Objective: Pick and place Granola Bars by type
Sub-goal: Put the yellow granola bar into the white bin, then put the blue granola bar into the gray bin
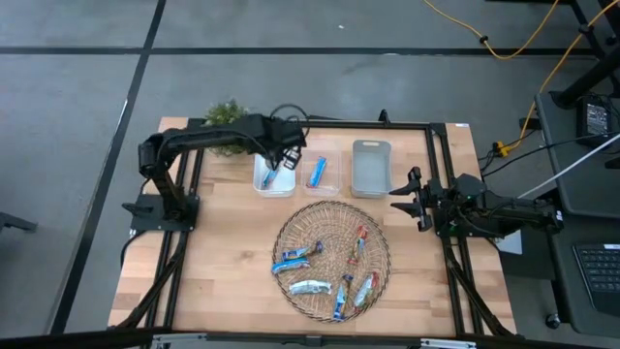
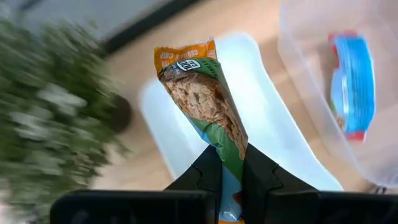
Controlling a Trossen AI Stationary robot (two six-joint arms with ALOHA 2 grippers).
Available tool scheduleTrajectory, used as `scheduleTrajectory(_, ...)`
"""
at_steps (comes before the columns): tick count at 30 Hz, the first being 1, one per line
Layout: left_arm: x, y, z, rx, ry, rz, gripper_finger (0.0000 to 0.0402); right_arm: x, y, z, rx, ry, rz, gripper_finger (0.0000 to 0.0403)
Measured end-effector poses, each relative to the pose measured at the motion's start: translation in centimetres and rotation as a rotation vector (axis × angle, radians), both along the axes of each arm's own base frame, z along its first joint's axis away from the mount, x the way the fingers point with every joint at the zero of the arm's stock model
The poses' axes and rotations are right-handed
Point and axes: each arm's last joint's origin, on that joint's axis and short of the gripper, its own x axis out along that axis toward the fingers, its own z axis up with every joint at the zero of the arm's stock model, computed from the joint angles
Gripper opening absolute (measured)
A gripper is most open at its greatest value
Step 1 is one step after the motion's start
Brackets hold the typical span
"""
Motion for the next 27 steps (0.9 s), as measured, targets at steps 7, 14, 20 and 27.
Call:
scheduleTrajectory(7,0.1,-0.2,-2.1,-0.087,-0.023,0.002,0.0024,0.0,0.0,-0.1,0.001,0.008,0.0,0.016)
scheduleTrajectory(14,0.2,-0.2,-1.8,-0.084,-0.026,-0.021,0.0082,0.0,0.0,-0.1,0.001,0.008,0.0,0.016)
scheduleTrajectory(20,0.0,-0.4,-1.4,-0.117,-0.044,-0.041,0.0165,0.0,0.0,-0.1,0.001,0.008,0.0,0.016)
scheduleTrajectory(27,-1.0,-3.9,2.4,-0.122,-0.222,-0.105,0.0216,0.0,0.0,-0.1,0.001,0.008,0.0,0.016)
